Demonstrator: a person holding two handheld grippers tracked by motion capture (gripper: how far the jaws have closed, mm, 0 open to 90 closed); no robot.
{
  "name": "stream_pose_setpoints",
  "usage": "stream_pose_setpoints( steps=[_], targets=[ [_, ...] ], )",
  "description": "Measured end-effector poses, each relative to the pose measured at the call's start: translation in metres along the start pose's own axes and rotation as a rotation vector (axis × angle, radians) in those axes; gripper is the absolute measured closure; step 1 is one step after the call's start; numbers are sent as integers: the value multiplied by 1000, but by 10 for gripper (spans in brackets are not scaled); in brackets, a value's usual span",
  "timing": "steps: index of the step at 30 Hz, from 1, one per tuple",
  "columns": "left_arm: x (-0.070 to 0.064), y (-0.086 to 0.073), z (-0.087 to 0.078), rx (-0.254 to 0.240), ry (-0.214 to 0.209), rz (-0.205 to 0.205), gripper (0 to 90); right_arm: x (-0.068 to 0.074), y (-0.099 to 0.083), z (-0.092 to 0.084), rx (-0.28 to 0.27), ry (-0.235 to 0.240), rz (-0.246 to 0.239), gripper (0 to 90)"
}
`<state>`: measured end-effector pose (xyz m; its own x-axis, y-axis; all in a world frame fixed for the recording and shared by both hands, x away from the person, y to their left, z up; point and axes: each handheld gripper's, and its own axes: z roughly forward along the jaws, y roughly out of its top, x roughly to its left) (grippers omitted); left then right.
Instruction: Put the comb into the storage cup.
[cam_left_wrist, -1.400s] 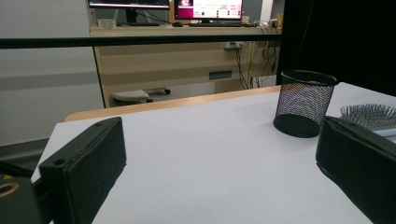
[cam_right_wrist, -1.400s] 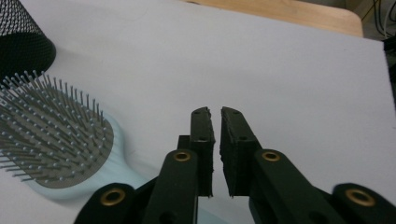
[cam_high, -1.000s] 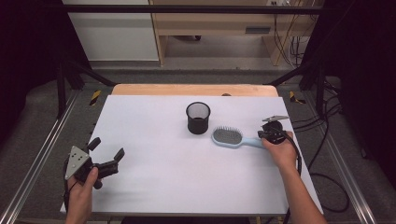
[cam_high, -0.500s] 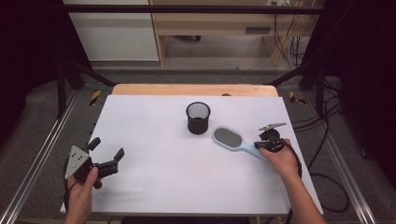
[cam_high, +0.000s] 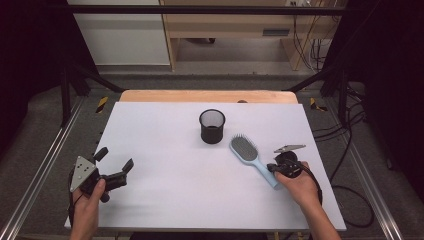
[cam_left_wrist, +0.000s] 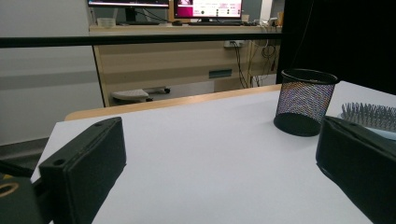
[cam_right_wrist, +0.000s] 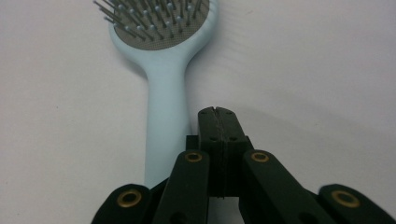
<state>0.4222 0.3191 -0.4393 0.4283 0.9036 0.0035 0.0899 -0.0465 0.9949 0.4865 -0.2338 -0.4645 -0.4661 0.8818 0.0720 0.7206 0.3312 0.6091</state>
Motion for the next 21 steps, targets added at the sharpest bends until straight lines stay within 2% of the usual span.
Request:
stream_pose_setpoints(
  steps=[6, 12, 19, 20, 21],
  targets=[
    [0, 0, 0, 1, 0, 1, 18, 6, 2, 2, 8, 21, -6, 900],
    [1, 0, -1, 0, 0, 1, 18, 7, 5, 2, 5, 8, -11, 900],
    [1, 0, -1, 1, 1, 2, 18, 13, 10, -8, -34, 8, -29, 900],
    [1, 0, 0, 2, 2, 3, 18, 16, 13, -11, -45, 12, -39, 862],
    [0, 0, 0, 2, 2, 3, 18, 16, 13, -11, -45, 12, -39, 862]
  ],
)
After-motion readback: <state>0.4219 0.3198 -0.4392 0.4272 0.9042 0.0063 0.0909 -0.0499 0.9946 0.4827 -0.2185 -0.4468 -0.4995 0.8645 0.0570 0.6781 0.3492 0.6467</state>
